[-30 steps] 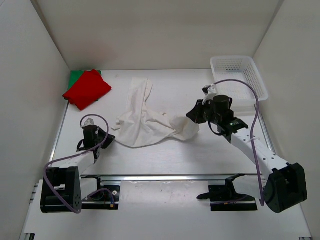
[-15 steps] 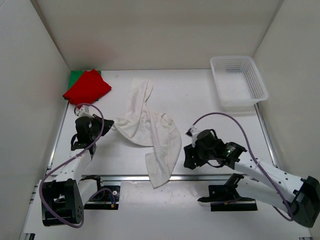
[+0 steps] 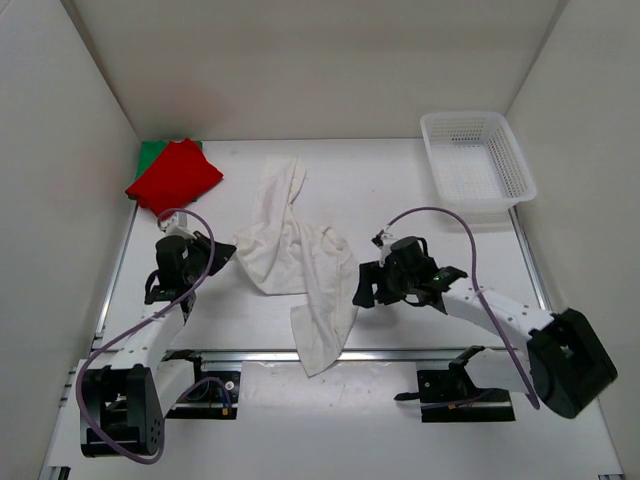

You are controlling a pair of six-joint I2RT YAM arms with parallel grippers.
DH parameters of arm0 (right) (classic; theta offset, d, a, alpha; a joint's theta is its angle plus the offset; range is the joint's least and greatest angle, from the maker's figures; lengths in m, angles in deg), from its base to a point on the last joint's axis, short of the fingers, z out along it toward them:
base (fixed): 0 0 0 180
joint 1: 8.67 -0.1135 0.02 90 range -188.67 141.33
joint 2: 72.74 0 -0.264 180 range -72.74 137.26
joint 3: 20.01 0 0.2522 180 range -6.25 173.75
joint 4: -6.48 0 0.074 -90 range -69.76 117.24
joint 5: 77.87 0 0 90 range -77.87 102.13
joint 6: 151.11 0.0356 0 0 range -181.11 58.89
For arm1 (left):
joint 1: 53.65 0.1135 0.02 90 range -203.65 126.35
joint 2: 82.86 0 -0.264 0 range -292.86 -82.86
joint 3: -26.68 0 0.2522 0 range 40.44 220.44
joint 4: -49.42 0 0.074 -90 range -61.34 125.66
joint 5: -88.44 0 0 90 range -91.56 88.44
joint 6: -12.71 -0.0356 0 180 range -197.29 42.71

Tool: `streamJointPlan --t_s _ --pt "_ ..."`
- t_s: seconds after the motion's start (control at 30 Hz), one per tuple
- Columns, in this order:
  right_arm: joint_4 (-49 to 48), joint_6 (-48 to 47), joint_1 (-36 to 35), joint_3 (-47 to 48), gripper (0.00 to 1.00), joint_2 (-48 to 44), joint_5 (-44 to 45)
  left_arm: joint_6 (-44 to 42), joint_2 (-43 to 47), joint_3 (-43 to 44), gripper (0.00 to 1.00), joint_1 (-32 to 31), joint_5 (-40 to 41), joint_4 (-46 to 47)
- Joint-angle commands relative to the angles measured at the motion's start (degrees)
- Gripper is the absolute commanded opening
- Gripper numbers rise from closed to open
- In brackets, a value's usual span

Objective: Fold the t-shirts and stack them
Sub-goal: Flatten out the tshirt

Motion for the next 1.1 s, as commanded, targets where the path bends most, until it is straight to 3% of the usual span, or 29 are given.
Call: streamJointPlan --t_s 0.0,0.07,0.13,0.33,0.47,0.63,0.73,0.83,0.9,1.07 --pt "-8.5 -0.5 -0.9 5.0 0.65 6.4 3.5 -0.7 1.5 -1.4 0.0 -0.7 -1.0 0.9" --pt "-9.7 -0.8 -0.5 6.2 0.62 10.2 4.7 -0.8 2.0 -2.0 0.0 -0.8 -1.4 0.6" --pt "-13.7 0.5 1.1 6.7 0.41 14.4 5.2 -0.8 2.4 -2.8 0.0 -0.5 -1.7 1.2" --pt "-18.4 0.1 9.2 16.1 0.0 28.5 -0.5 1.1 0.8 -3.8 0.0 -0.7 -2.1 3.7" --pt "-18.4 0.6 14.8 27.5 0.0 37.6 -6.1 2.0 -0.5 -4.7 0.0 -3.3 -0.7 5.3" --pt "-17.5 0.9 19.9 45.6 0.02 47.8 -6.7 2.7 -2.0 -4.6 0.0 -3.0 -0.7 6.5" --pt "-10.0 0.7 21.5 55.2 0.4 50.6 -7.8 2.4 -3.1 -3.8 0.0 -2.8 -0.1 6.2" --pt "-7.9 -2.9 19.8 48.4 0.52 42.0 0.3 2.4 -2.6 -4.4 0.0 -2.2 -0.1 6.7" --pt "-9.0 -2.4 18.1 36.2 0.47 31.6 6.5 2.2 -2.0 -4.4 0.0 -2.4 -0.3 7.0" --pt "-10.1 3.0 16.2 9.8 0.38 9.6 11.2 1.8 0.2 -5.4 0.0 -5.0 -1.6 6.4"
